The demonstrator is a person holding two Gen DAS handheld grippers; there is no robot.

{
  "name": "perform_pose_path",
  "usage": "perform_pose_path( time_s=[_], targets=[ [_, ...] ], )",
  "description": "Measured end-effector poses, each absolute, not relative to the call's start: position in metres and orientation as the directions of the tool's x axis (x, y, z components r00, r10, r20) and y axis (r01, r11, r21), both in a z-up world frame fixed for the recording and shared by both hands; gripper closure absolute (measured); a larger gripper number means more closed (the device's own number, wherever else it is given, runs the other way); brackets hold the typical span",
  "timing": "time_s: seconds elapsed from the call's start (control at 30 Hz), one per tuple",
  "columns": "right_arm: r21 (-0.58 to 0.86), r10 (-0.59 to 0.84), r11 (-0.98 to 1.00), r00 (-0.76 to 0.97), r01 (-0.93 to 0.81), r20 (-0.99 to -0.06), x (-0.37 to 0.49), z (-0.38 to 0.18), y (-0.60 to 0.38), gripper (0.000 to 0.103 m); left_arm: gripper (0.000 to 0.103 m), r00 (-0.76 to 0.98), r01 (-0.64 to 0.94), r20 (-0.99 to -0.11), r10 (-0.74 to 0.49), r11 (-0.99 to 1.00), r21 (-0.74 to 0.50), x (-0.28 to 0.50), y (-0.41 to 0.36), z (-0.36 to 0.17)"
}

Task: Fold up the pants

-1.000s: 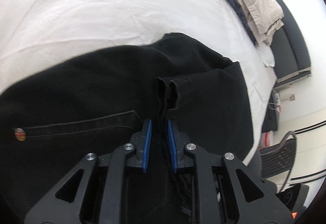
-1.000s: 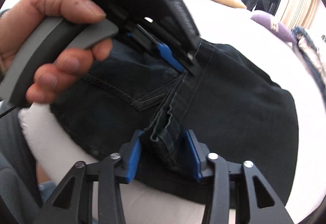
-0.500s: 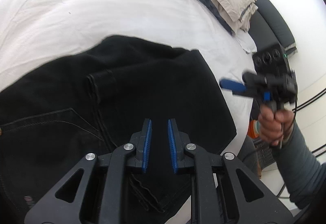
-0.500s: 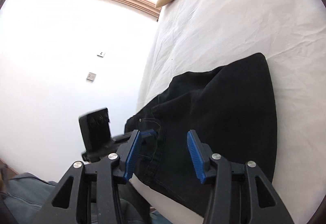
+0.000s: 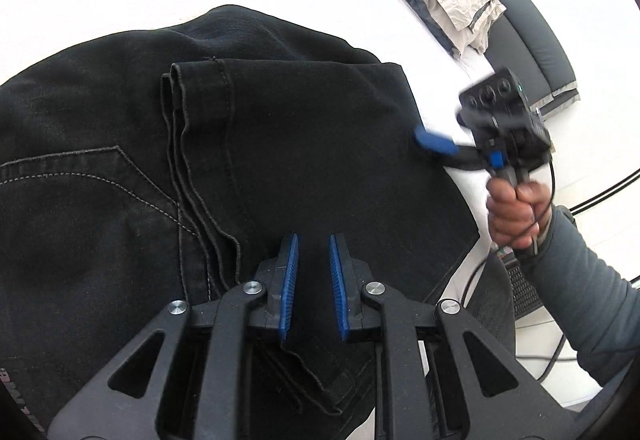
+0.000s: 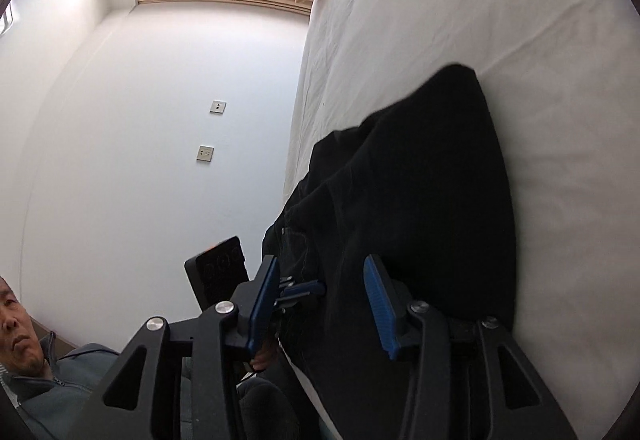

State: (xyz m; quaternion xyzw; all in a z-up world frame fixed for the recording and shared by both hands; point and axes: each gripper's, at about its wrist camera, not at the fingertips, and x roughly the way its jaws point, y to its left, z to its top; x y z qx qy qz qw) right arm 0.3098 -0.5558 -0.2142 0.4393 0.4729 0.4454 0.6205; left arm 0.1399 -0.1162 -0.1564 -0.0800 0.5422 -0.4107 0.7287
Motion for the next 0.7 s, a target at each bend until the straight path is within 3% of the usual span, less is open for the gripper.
perform_pose_path(
  time_s=[0.23, 0.3, 0.43, 0.53, 0.7],
  targets=[
    [0.963, 0.965, 0.253, 0.092, -0.093, -0.245, 0.246, -0.217, -0.556, 0.054, 0.087, 0.077, 0.496, -0.710, -0.700, 0.645, -0.582, 0.147, -0.090, -0.166],
    [0.960, 0.961, 0.271, 0.076, -0.068, -0.266, 0.233, -0.216, -0.556, 0.044, 0.087, 0.085, 0.496, -0.710, -0.699, 0.648, -0.578, 0.142, -0.089, -0.165],
    [0.927, 0.929, 0.367, -0.026, -0.075, -0.369, 0.201, -0.213, -0.531, 0.040, 0.087, 0.105, 0.490, -0.700, -0.706, 0.650, -0.581, 0.130, -0.082, -0.161],
    [0.940, 0.947, 0.319, 0.019, -0.118, -0.319, 0.188, -0.192, -0.522, 0.039, 0.087, 0.155, 0.471, -0.703, -0.694, 0.677, -0.565, 0.114, -0.066, -0.152],
    [0.946, 0.976, 0.193, 0.153, -0.260, -0.157, 0.216, -0.134, -0.497, 0.038, 0.087, 0.314, 0.444, -0.655, -0.688, 0.716, -0.539, 0.072, -0.003, -0.115]
  ],
)
